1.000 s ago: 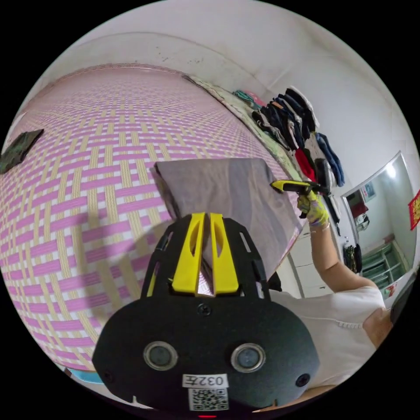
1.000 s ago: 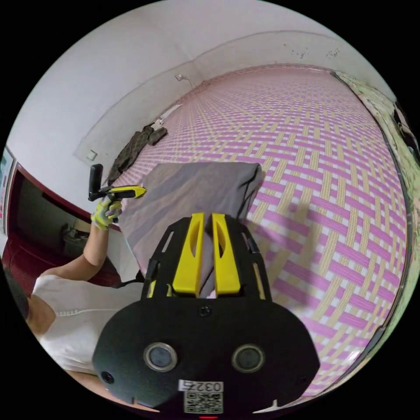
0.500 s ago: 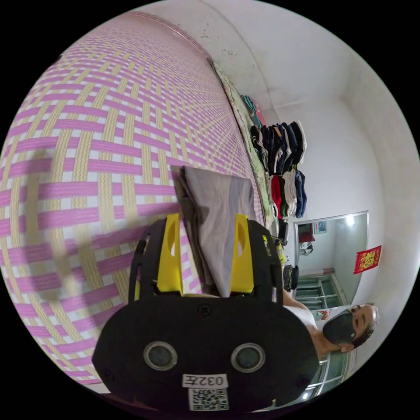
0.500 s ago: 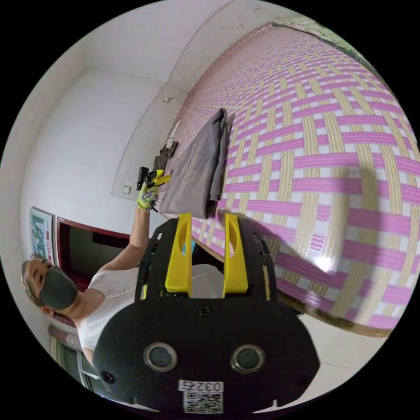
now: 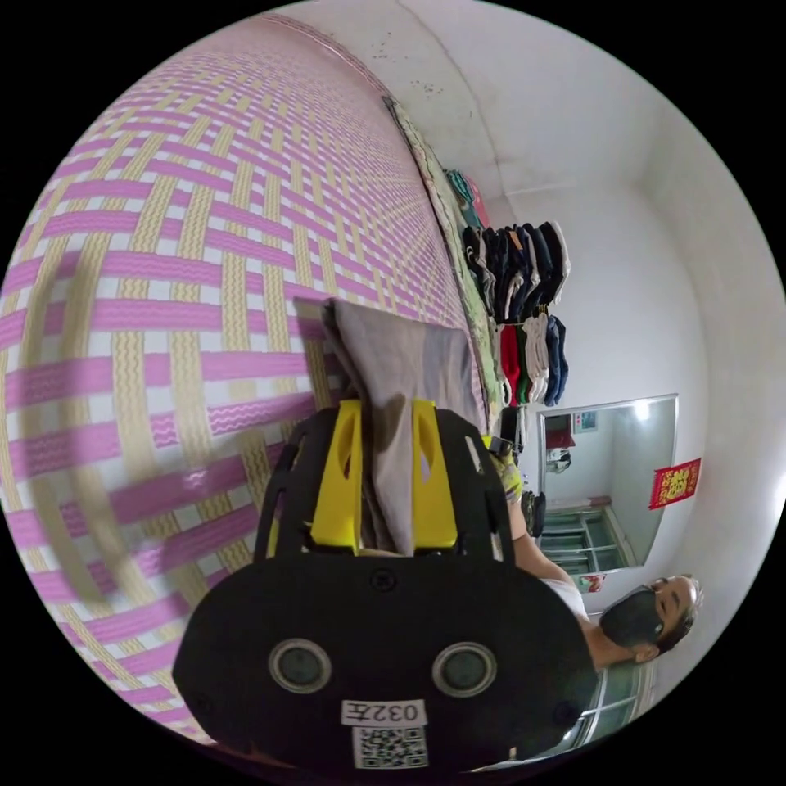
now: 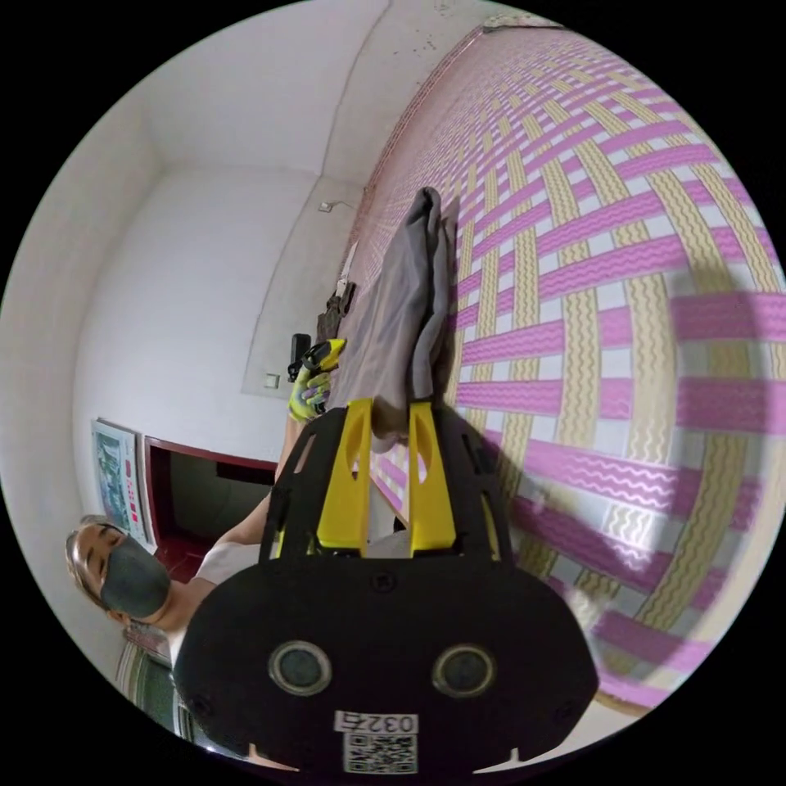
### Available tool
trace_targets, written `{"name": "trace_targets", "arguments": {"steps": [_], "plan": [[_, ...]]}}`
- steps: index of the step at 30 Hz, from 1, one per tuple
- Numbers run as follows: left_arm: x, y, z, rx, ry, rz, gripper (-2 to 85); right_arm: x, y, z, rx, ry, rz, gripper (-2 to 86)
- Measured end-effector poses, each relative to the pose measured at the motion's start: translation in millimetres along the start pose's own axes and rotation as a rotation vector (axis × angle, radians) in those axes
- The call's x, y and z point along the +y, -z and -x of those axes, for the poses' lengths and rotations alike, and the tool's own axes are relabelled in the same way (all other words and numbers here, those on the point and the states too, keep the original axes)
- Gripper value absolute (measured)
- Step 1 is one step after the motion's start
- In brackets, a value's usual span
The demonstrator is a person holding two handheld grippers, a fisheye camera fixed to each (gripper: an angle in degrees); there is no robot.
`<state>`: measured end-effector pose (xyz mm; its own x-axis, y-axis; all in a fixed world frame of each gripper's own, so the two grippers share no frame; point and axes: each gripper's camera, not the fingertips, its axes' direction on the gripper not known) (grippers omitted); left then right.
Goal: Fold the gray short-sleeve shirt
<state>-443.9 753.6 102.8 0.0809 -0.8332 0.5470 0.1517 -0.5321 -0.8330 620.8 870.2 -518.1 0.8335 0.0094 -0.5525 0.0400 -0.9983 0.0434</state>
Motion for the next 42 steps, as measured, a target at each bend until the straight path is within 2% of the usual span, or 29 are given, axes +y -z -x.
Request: {"name": "trace_targets", "arguments": {"steps": [6,11,15,21,27,31,34,36,38,40,42], "plan": [[15.5,5.2,46.3,0.146,0.032,-0.017,1.2,34.6,2.2,-13.2,0.057,0.057,-0.051,5.2],[22.1,-14.4,54.4,0.374,-0.002,0.000,0.4,77.4,20.9,-4.9,0.132,0.165,-0.112,4.1],[14.8,-43.9,33.7,0.392,-0.058,0.055,0.1,107.6,45.4,4.6,0.203,0.234,-0.169,3.6],[-30.4,-98.2,-44.0,0.520,-0.206,0.118,-0.3,138.9,112.0,53.6,0.350,0.379,-0.290,2.5],[-103.5,-140.4,-219.7,0.616,-0.491,0.093,-0.2,179.0,238.2,149.7,0.521,0.534,-0.593,1.7],[-146.9,-220.8,-349.7,0.668,-0.605,0.097,0.0,228.6,334.0,185.0,0.589,0.513,-0.855,1.8],[-167.1,-313.9,-393.9,0.606,-0.592,0.143,0.2,262.8,385.9,156.1,0.545,0.380,-0.952,1.9],[-174.8,-383.3,-390.5,0.541,-0.542,0.187,0.3,279.1,402.5,116.2,0.558,0.266,-0.982,2.1],[-178.5,-483.4,-360.9,0.397,-0.436,0.299,0.3,290.9,411.9,45.6,0.600,0.064,-0.975,2.3],[-176.0,-540.8,-329.7,0.321,-0.356,0.349,0.1,294.0,411.8,-8.0,0.550,-0.039,-0.935,2.3],[-172.4,-563.8,-303.6,0.417,-0.300,0.326,-0.1,304.6,409.0,-38.3,0.435,-0.004,-0.950,2.1]]}}
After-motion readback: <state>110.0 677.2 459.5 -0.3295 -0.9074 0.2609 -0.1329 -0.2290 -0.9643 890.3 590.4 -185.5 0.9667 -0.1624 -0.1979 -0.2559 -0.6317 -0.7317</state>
